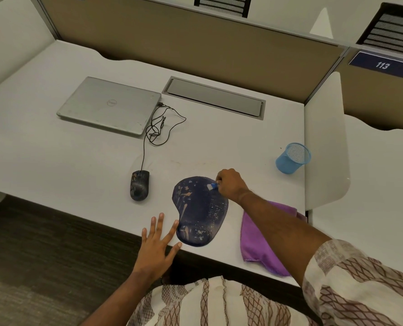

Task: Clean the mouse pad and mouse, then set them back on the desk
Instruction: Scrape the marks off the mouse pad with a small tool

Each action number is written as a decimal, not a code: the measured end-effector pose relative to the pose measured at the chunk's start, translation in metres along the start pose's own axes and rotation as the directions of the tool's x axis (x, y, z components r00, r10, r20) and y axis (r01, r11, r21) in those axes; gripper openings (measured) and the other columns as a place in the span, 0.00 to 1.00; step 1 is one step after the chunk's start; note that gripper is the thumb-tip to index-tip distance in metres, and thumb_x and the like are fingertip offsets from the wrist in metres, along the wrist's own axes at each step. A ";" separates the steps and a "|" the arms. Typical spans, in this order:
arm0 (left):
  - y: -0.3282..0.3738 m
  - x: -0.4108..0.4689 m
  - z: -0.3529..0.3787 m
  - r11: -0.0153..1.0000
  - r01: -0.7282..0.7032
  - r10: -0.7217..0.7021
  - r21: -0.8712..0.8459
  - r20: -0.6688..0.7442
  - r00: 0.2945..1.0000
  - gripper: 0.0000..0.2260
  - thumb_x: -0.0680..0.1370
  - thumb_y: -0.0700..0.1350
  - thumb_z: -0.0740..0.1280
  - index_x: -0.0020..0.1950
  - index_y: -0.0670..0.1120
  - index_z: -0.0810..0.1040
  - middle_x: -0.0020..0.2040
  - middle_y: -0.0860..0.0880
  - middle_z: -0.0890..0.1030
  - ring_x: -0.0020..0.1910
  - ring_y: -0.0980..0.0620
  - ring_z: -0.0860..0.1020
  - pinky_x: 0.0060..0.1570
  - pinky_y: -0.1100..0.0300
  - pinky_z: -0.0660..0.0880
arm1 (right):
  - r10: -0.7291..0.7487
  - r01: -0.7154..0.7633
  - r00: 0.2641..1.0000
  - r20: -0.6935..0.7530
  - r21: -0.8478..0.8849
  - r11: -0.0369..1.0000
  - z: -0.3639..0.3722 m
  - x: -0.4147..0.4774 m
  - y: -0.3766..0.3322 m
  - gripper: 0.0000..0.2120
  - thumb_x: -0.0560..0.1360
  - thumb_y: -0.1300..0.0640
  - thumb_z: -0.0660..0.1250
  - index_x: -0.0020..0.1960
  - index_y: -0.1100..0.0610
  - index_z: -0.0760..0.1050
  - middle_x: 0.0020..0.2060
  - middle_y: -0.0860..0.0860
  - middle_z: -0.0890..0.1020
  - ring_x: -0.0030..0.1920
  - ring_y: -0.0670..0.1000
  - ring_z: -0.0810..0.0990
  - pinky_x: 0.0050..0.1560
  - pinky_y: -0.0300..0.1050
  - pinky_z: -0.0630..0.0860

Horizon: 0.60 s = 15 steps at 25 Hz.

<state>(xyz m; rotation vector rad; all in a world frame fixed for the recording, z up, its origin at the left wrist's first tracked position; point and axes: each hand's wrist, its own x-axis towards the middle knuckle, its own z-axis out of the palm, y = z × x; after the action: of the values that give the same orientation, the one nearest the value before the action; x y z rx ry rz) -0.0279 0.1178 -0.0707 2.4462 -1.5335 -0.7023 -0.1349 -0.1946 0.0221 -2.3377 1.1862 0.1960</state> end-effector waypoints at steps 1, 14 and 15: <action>0.000 0.000 0.000 1.000 -0.002 0.002 -0.001 -0.003 1.000 0.31 0.81 0.70 0.46 0.81 0.66 0.39 0.83 0.51 0.32 0.81 0.47 0.30 0.77 0.42 0.34 | 0.016 -0.016 1.000 -0.010 -0.002 1.000 -0.002 0.000 0.006 0.10 0.73 0.62 0.71 0.54 0.62 0.81 0.51 0.58 0.83 0.49 0.57 0.81 0.51 0.48 0.79; 0.000 -0.001 -0.002 1.000 -0.005 0.005 -0.002 0.000 1.000 0.30 0.81 0.70 0.46 0.81 0.67 0.39 0.83 0.51 0.31 0.81 0.47 0.30 0.78 0.42 0.34 | -0.306 0.366 0.925 0.225 -0.313 0.876 -0.002 -0.053 0.029 0.12 0.77 0.66 0.61 0.58 0.60 0.79 0.52 0.57 0.82 0.50 0.55 0.79 0.49 0.45 0.73; 0.000 -0.001 -0.001 1.000 -0.004 0.004 -0.001 -0.001 1.000 0.30 0.81 0.70 0.46 0.81 0.67 0.39 0.83 0.51 0.32 0.81 0.47 0.30 0.78 0.42 0.34 | -0.310 0.378 0.920 0.241 -0.331 0.864 -0.007 -0.055 0.033 0.14 0.78 0.67 0.60 0.60 0.60 0.79 0.53 0.57 0.81 0.51 0.55 0.79 0.51 0.45 0.74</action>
<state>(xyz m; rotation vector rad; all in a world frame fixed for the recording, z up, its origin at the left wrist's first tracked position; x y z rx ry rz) -0.0279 0.1185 -0.0695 2.4418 -1.5362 -0.7019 -0.1951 -0.1756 0.0347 -2.7450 0.6650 0.5333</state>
